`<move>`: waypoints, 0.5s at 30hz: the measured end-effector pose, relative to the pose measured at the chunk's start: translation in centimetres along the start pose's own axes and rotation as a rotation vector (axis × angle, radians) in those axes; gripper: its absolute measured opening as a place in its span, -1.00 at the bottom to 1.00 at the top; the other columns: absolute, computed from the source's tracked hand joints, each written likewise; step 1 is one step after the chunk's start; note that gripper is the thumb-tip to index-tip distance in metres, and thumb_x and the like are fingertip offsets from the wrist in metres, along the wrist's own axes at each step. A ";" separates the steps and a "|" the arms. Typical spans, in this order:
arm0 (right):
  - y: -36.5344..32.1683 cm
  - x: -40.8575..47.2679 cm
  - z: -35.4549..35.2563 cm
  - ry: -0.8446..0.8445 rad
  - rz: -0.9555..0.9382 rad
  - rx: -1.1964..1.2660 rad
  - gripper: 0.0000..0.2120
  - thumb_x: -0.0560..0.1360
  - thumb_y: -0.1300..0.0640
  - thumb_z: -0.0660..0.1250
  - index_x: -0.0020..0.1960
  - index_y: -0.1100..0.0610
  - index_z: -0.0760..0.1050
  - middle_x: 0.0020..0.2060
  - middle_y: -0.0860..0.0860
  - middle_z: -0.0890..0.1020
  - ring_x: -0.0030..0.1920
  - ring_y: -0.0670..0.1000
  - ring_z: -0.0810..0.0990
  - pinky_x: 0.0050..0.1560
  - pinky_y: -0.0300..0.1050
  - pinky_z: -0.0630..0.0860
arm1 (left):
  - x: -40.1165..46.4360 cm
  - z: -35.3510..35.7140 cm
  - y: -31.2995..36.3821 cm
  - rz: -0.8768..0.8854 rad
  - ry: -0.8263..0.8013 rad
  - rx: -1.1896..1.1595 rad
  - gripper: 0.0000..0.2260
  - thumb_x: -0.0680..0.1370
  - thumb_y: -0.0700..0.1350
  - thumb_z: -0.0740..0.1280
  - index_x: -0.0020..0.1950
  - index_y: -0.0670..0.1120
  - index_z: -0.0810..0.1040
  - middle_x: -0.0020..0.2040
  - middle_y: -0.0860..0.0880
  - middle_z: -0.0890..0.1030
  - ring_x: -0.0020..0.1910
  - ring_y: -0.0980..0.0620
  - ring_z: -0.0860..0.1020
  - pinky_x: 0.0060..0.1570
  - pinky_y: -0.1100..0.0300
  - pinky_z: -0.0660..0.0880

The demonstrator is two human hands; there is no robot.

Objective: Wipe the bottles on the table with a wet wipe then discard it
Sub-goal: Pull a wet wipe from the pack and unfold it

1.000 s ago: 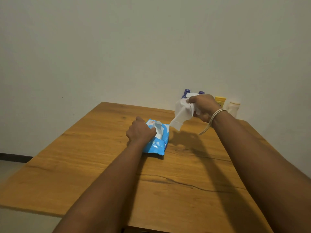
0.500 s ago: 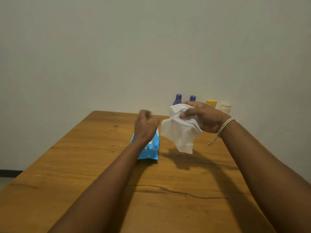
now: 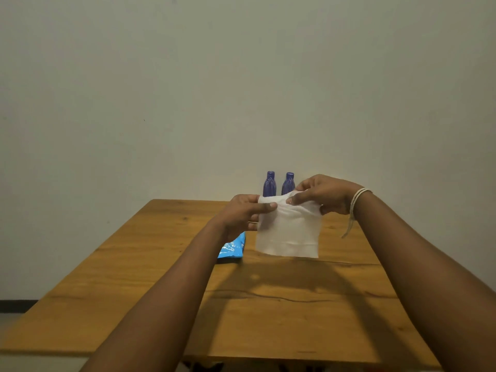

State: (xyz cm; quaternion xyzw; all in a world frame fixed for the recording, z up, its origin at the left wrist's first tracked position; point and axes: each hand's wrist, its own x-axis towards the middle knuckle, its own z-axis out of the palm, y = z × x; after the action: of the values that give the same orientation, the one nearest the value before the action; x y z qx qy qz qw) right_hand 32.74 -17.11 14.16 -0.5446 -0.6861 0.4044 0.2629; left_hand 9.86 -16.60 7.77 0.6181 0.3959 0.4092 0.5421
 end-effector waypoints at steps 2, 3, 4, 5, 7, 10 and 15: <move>0.2 -1.1 -0.8 0.031 0.018 0.045 -0.92 0.39 0.13 0.56 -0.20 0.11 0.68 -0.17 0.08 0.66 -0.15 0.05 0.60 -0.19 -0.09 0.57 | -0.8 0.0 0.8 0.019 0.008 0.004 -0.87 0.55 -0.07 0.47 0.04 -0.08 0.71 -0.03 -0.05 0.75 -0.07 -0.01 0.71 0.03 0.01 0.63; 0.3 -1.6 -1.2 0.061 0.014 0.127 -0.92 0.37 0.14 0.57 -0.24 0.09 0.68 -0.14 0.08 0.66 -0.12 0.06 0.60 -0.19 -0.10 0.57 | -1.1 0.0 1.0 0.028 -0.006 0.003 -0.90 0.56 -0.06 0.46 0.01 -0.06 0.71 -0.04 -0.04 0.75 -0.07 0.00 0.71 0.08 -0.02 0.62; 0.6 -1.9 -1.4 0.094 0.001 0.244 -0.91 0.35 0.14 0.58 -0.21 0.09 0.69 -0.09 0.10 0.66 -0.10 0.07 0.62 -0.19 -0.10 0.60 | -1.4 0.1 1.2 0.033 -0.022 0.001 -0.92 0.57 -0.05 0.45 0.00 -0.03 0.71 -0.04 -0.03 0.74 -0.08 0.02 0.71 0.09 -0.02 0.62; 0.9 -2.2 -1.5 0.124 -0.021 0.388 -0.87 0.33 0.12 0.59 -0.16 0.10 0.70 -0.04 0.10 0.66 -0.09 0.07 0.65 -0.19 -0.09 0.62 | -1.6 0.3 1.4 0.037 -0.036 -0.002 -0.92 0.57 -0.05 0.45 -0.01 -0.02 0.71 -0.04 -0.01 0.74 -0.09 0.04 0.70 0.06 0.02 0.62; 1.8 -2.2 -1.0 0.150 -0.048 0.676 -0.83 0.35 0.01 0.57 -0.13 0.08 0.74 0.04 0.10 0.66 -0.08 0.07 0.71 -0.15 -0.04 0.65 | -1.8 0.9 1.5 0.037 -0.050 -0.051 -0.91 0.58 -0.05 0.44 0.03 -0.03 0.69 -0.06 0.01 0.74 -0.12 0.05 0.70 -0.06 0.09 0.63; 4.4 -2.2 2.2 0.047 0.090 0.795 -0.47 0.32 -0.33 0.49 0.10 0.04 0.69 0.11 0.11 0.70 0.09 0.14 0.69 0.12 0.14 0.61 | -1.8 2.2 1.4 0.022 -0.001 -0.156 -0.84 0.60 -0.08 0.42 0.15 -0.09 0.66 -0.02 -0.01 0.75 -0.13 0.05 0.72 -0.16 0.12 0.66; 8.0 -2.6 6.1 -0.029 0.156 0.982 -0.37 0.30 -0.01 0.59 0.30 0.18 0.54 0.26 0.23 0.60 0.26 0.26 0.56 0.10 0.17 0.60 | -1.2 3.3 -0.3 -0.057 0.149 -0.214 -0.85 0.61 -0.16 0.40 0.17 -0.09 0.59 0.13 -0.13 0.68 0.11 -0.14 0.66 -0.14 0.06 0.68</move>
State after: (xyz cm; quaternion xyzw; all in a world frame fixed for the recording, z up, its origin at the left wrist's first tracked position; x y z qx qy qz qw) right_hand 32.85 -20.60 4.38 -0.4005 -0.3757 0.7058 0.4476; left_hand 12.51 -18.82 7.17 0.5131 0.4068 0.4781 0.5853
